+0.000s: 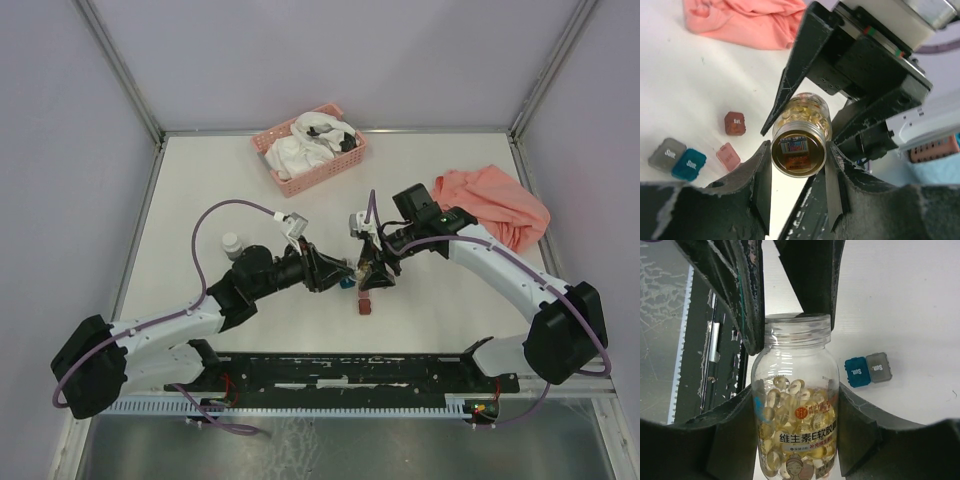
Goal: Sort the pills into containers
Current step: Unscrew the lid of the pill bottle.
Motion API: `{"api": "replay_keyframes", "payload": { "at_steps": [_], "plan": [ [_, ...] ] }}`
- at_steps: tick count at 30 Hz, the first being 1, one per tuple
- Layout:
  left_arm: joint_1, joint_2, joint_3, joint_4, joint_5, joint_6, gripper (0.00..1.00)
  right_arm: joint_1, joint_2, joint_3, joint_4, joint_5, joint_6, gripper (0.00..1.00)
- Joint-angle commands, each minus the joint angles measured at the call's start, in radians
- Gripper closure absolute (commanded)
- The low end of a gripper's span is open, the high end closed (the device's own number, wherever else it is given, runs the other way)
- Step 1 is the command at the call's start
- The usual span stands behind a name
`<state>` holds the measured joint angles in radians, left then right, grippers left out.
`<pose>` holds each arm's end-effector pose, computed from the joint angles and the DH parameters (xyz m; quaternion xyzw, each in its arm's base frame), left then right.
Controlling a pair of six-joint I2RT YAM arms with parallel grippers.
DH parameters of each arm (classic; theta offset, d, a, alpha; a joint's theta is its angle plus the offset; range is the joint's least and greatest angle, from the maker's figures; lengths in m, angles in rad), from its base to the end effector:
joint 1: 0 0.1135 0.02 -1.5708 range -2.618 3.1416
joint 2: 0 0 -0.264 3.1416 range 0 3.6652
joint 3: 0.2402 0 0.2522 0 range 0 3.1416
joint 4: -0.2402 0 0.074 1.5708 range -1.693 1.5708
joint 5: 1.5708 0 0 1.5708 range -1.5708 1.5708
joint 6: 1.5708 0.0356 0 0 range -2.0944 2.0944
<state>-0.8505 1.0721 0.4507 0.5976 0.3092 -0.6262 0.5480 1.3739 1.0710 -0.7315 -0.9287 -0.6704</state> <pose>0.1473 -0.1843 0.2490 0.1860 0.6905 -0.5461 0.4364 0.2146 0.1644 0.2747 -0.5907 0.6392 0.4165 0.2629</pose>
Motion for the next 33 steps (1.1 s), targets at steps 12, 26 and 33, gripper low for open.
{"api": "replay_keyframes", "payload": {
  "at_steps": [12, 26, 33],
  "plan": [
    [-0.129, -0.055, 0.138, -0.17, -0.203, -0.137, 0.23, 0.001, -0.005, 0.026, 0.102, 0.033, 0.031, 0.98],
    [-0.128, -0.191, 0.081, -0.275, -0.325, 0.084, 0.01, 0.0, 0.001, 0.033, 0.084, -0.005, 0.018, 0.98],
    [-0.128, -0.259, 0.027, -0.293, -0.294, 0.299, 0.01, -0.001, -0.002, 0.033, 0.076, -0.039, 0.007, 0.98]
  ]
}}
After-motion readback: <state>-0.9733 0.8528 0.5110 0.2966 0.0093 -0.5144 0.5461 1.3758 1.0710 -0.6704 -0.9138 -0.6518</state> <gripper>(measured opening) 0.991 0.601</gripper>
